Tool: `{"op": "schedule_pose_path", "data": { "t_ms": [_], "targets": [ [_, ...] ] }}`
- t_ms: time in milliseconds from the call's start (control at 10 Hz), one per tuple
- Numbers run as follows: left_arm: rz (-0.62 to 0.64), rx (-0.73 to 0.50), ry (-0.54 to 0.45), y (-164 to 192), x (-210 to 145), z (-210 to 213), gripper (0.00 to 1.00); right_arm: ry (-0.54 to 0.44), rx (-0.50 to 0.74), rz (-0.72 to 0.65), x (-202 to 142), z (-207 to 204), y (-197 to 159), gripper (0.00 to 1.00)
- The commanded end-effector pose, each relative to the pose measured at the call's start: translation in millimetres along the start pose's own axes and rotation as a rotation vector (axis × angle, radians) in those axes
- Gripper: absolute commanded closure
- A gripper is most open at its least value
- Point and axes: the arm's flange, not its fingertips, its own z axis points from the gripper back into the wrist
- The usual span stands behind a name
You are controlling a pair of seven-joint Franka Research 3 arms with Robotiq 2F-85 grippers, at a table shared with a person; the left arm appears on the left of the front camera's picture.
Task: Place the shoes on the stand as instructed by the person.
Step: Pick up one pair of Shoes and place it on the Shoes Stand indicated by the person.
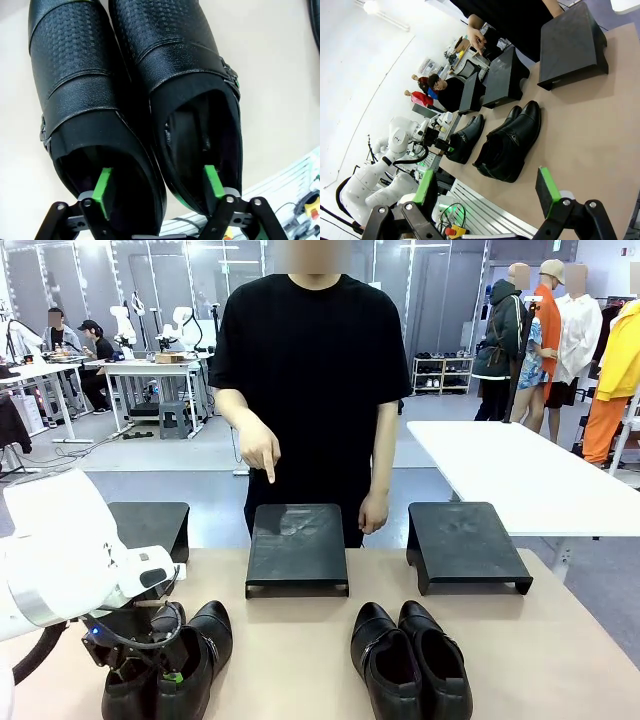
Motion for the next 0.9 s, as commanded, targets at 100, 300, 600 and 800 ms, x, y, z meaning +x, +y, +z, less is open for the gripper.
{"op": "schedule_pose_path", "data": {
  "t_ms": [100, 300, 600, 800],
  "targets": [
    [-0.012, -0.009, -0.02, 6.0, -31.5, -8.7, 0.39, -0.016, 0.008, 0.023, 0.5, 0.1, 1.0, 0.0],
    [-0.014, -0.011, -0.018, 5.4, -31.3, -8.3, 0.58, -0.016, 0.008, 0.023, 0.5, 0.1, 1.0, 0.0],
    [-0.015, -0.014, -0.024, 5.1, -29.8, -4.3, 0.95, -0.016, 0.008, 0.023, 0.5, 0.1, 1.0, 0.0],
    [-0.016, -0.015, -0.023, 5.3, -29.6, -4.7, 1.0, -0.016, 0.008, 0.023, 0.5, 0.1, 1.0, 0.0]
  ]
}}
